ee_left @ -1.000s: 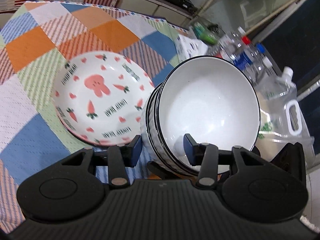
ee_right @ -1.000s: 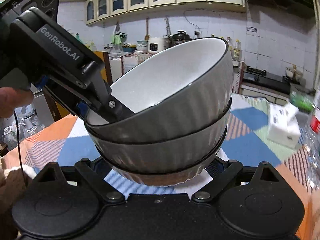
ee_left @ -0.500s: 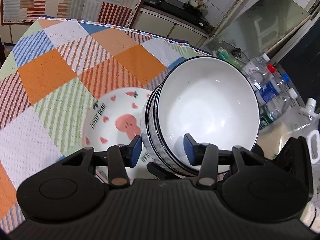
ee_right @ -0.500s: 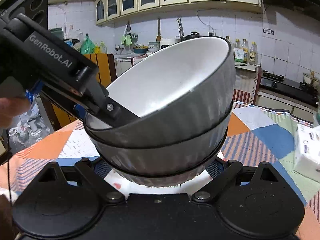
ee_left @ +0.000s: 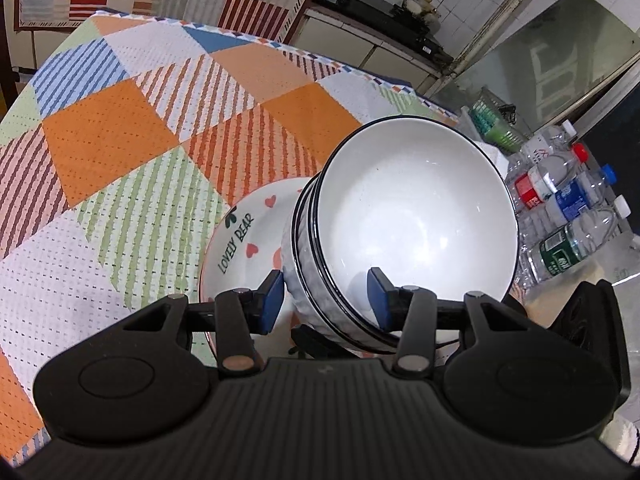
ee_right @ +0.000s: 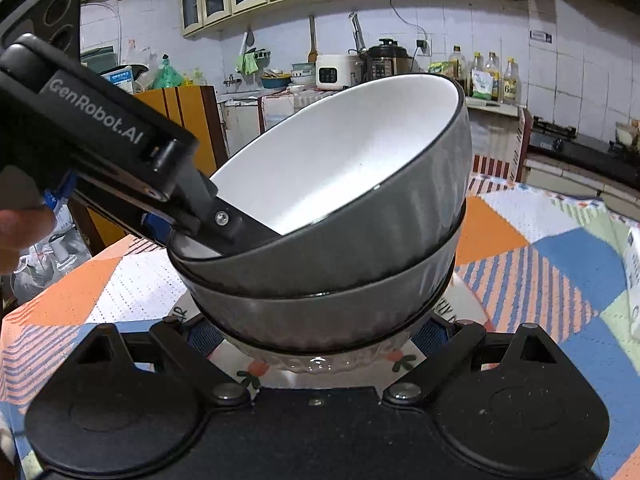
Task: Organize plates and bowls
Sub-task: 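Lift the bowl stack with both grippers and lower it onto the plate stack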
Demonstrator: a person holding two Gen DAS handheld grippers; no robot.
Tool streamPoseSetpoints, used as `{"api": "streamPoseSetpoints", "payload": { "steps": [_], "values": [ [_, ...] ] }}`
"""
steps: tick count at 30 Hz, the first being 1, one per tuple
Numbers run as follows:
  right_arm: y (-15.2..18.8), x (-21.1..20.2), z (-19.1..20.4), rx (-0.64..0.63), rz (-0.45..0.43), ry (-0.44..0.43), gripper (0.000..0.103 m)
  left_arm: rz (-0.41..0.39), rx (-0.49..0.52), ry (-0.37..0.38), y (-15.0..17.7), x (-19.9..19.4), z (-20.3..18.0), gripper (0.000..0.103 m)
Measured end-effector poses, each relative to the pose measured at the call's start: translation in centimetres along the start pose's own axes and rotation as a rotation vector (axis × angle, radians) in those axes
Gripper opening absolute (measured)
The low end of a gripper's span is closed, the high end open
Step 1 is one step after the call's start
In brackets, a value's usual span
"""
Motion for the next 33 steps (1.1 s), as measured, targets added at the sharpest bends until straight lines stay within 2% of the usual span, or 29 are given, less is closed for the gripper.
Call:
{"api": "streamPoseSetpoints", "payload": {
  "steps": [8, 17, 23, 25, 29, 33],
  "values": [
    [1.3, 0.4, 0.2, 0.011, 0.03, 0.011, 0.096, 0.026, -0.008, -0.002, 0.8, 1.3, 0.3, 0.043],
    [1.4, 0.6, 0.0, -0.031, 0.044, 0.034, 0.096, 0.02, -0.029, 0.016, 0.8, 1.6, 0.5, 0.044],
    [1.5, 0.7, 0.2, -0.03, 0.044, 0.051, 0.096, 0.02, -0.079, 0.038, 0.7, 1.8, 0.8, 0.046],
    [1.4, 0.8, -0.2, 0.019, 0.044, 0.03, 0.096, 0.02, -0.069, 0.035, 0.7, 2.0, 0.7, 0.046],
    [1.5, 0.8, 0.0, -0.01, 0.082, 0.045, 0.096, 0.011, -0.075, 0.01, 0.7, 1.9, 0.6, 0.049],
    [1.6, -0.1, 0.0, 0.018, 0.096, 0.058, 0.095, -0.028, -0.061, -0.029, 0.7, 1.0, 0.6, 0.051]
  ]
}}
Point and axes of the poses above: each gripper's, at about its wrist camera, not at the fingertips, and x roughly the way its jaws point, z to its left, y to its underside, the point moved 8 cm from there along x, roughly the way its jaws point, and after that the axes turned 11 degrees about -y, right-handed, at the moved point
